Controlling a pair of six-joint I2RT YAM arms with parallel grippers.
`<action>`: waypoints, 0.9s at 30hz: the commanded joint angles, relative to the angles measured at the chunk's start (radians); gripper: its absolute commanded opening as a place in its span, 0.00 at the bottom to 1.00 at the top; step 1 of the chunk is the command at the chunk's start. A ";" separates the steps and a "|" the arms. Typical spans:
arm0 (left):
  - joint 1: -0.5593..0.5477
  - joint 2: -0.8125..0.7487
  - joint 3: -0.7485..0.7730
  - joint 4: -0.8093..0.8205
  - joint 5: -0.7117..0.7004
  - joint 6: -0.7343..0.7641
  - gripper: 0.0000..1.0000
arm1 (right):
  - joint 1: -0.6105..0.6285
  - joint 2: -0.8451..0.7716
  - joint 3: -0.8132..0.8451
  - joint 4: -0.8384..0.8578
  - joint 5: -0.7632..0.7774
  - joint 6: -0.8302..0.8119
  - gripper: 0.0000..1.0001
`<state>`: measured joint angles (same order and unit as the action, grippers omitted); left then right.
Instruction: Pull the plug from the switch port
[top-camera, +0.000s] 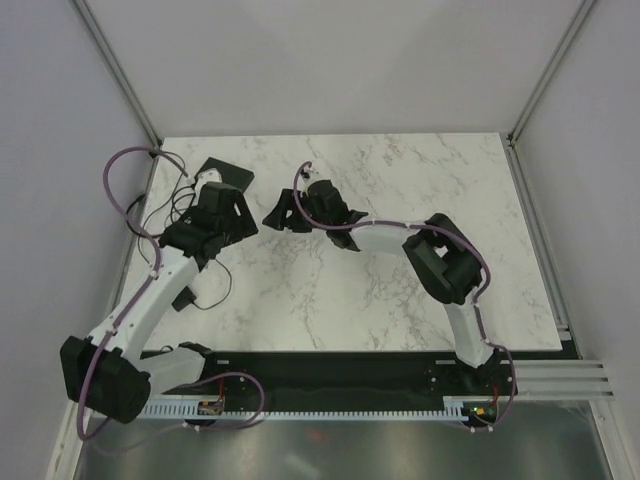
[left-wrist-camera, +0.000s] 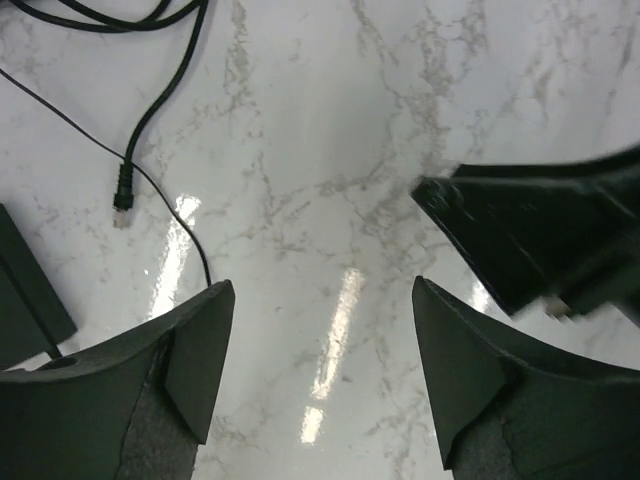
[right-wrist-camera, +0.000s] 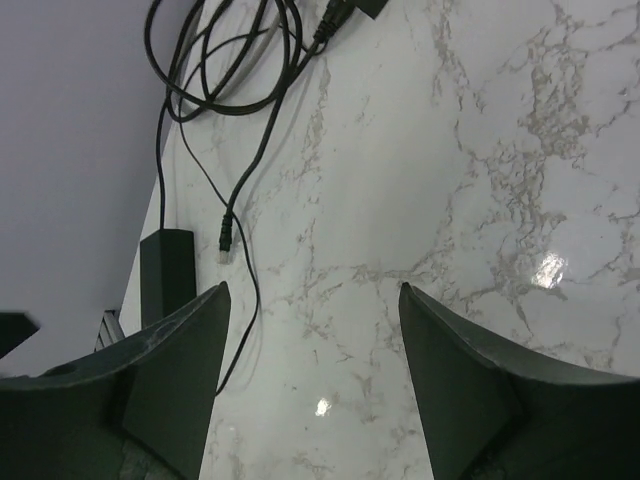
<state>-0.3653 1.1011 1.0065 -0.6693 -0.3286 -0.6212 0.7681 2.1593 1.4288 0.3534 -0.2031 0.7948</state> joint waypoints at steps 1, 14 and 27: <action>0.072 0.128 0.090 0.077 -0.110 0.181 0.79 | -0.001 -0.182 -0.078 -0.091 0.019 -0.140 0.77; 0.350 0.641 0.323 0.252 0.280 0.347 0.43 | -0.119 -0.532 -0.453 -0.087 -0.120 -0.200 0.80; 0.404 0.855 0.395 0.366 0.252 0.397 0.36 | -0.194 -0.624 -0.570 -0.093 -0.189 -0.226 0.81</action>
<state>0.0380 1.9385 1.3365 -0.3733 -0.0692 -0.2932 0.5751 1.5681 0.8696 0.2379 -0.3523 0.5949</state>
